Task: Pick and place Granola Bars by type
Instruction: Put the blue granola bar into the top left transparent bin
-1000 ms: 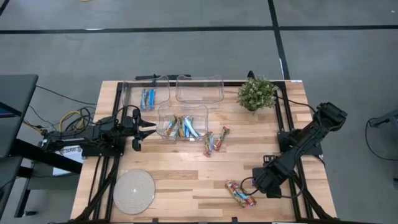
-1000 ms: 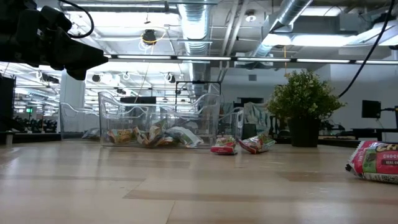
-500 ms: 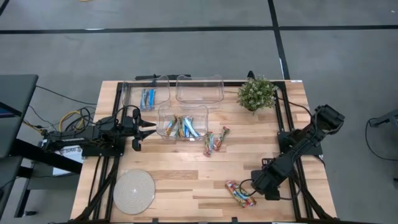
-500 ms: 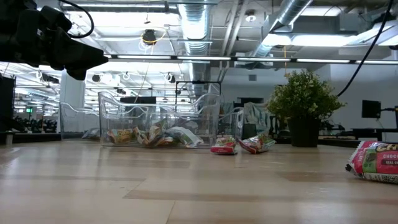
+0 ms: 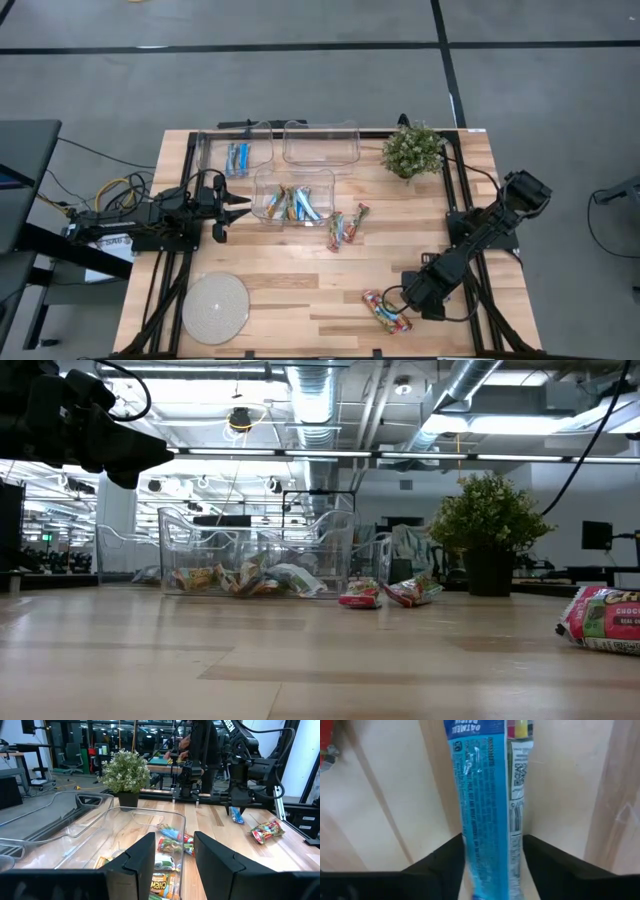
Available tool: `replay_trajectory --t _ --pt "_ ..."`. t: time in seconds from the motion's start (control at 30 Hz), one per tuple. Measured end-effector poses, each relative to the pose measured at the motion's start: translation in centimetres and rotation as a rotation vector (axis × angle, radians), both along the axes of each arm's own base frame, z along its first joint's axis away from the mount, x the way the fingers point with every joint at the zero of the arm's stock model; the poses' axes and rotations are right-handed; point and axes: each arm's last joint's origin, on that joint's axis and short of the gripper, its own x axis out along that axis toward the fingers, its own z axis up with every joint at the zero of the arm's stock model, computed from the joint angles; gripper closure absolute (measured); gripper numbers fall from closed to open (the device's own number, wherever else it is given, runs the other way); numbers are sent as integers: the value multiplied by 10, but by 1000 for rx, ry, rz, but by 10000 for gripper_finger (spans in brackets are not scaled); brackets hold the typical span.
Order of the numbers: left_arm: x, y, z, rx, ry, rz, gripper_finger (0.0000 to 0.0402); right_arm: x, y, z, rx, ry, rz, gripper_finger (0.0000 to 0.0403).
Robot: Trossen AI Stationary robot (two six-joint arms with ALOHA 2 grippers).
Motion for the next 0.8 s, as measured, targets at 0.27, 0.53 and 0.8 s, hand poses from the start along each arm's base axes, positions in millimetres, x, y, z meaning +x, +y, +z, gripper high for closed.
replay_trajectory --t 0.27,0.53,0.8 --pt "0 0 0 0 0 0 274 2 -1 1 -2 -8 -18 291" --pt "0 0 0 0 0 0 274 8 1 9 11 -107 -89 317" --pt "0 0 0 0 0 0 274 14 2 20 15 -265 -198 329"
